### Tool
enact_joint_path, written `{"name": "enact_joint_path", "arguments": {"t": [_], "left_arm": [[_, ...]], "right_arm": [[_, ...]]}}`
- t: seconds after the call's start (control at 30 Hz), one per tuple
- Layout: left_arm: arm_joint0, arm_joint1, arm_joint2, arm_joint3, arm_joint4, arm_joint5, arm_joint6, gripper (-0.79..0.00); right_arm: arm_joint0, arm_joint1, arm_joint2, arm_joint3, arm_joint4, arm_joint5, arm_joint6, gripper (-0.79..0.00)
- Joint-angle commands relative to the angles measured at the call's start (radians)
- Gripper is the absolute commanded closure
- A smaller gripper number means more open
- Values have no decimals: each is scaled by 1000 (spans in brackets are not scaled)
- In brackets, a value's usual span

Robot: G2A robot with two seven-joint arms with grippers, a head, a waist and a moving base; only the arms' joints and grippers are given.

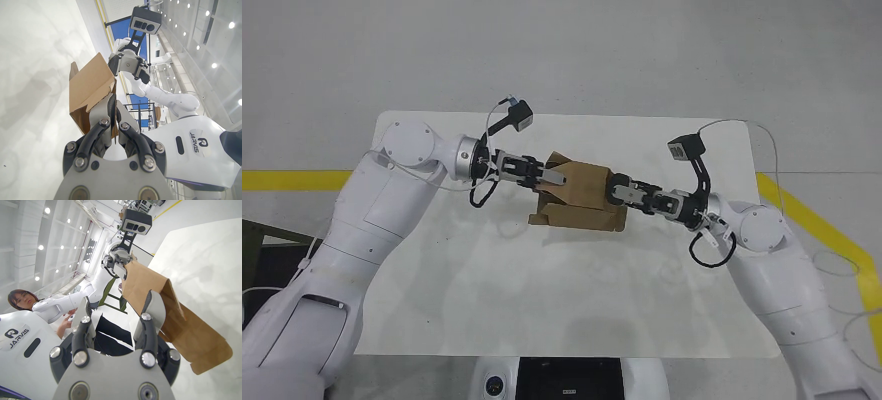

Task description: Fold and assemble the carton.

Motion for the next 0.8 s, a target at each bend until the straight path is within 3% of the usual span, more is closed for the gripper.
{"name": "enact_joint_path", "arguments": {"t": [0.0,0.4,0.77], "left_arm": [[-3,-2,-1,1,1,-2,-2,0],[-7,-13,3,0,1,-9,-11,0],[-4,-20,5,8,16,-19,-19,0]], "right_arm": [[0,0,-2,5,-10,3,-6,-489],[-7,-1,-10,-9,-45,25,-10,-496],[-1,-9,-42,-19,2,45,6,-369]]}}
